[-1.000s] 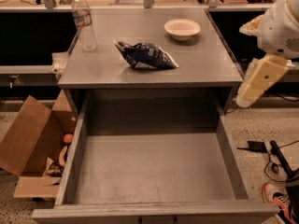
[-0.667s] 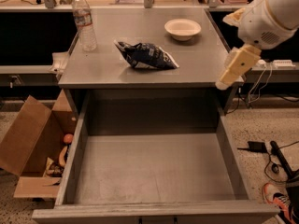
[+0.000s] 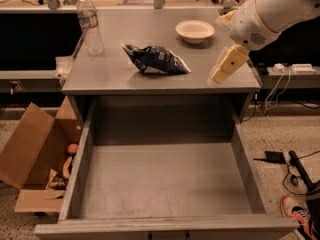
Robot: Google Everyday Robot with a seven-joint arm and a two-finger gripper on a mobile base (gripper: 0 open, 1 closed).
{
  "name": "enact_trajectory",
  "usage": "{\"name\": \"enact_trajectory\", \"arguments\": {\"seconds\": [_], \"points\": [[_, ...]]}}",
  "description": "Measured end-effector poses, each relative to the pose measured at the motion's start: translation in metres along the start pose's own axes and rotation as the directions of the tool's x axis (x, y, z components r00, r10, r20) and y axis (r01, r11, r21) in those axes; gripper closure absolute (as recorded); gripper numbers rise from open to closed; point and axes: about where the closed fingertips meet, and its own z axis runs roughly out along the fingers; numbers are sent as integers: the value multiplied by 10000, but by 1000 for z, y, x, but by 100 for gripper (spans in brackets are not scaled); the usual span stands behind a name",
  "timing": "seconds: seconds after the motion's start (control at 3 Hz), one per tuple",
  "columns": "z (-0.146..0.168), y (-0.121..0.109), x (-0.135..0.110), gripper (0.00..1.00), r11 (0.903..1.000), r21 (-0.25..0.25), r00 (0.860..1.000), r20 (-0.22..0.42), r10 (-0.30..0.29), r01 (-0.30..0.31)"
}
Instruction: Place blue chip bag into top drawer
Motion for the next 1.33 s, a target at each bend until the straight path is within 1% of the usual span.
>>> {"name": "enact_trajectory", "arguments": {"seconds": [0.33, 0.67, 1.0, 1.33], "points": [[23, -15, -18, 0, 9999, -70, 9991, 415, -89, 92], [67, -34, -48, 0, 9990, -397, 9956, 919, -190, 228], [109, -42, -70, 0, 9960, -879, 9918, 1278, -55, 168], [145, -39, -80, 0, 9895, -1447, 9880, 1535, 159, 66]]}}
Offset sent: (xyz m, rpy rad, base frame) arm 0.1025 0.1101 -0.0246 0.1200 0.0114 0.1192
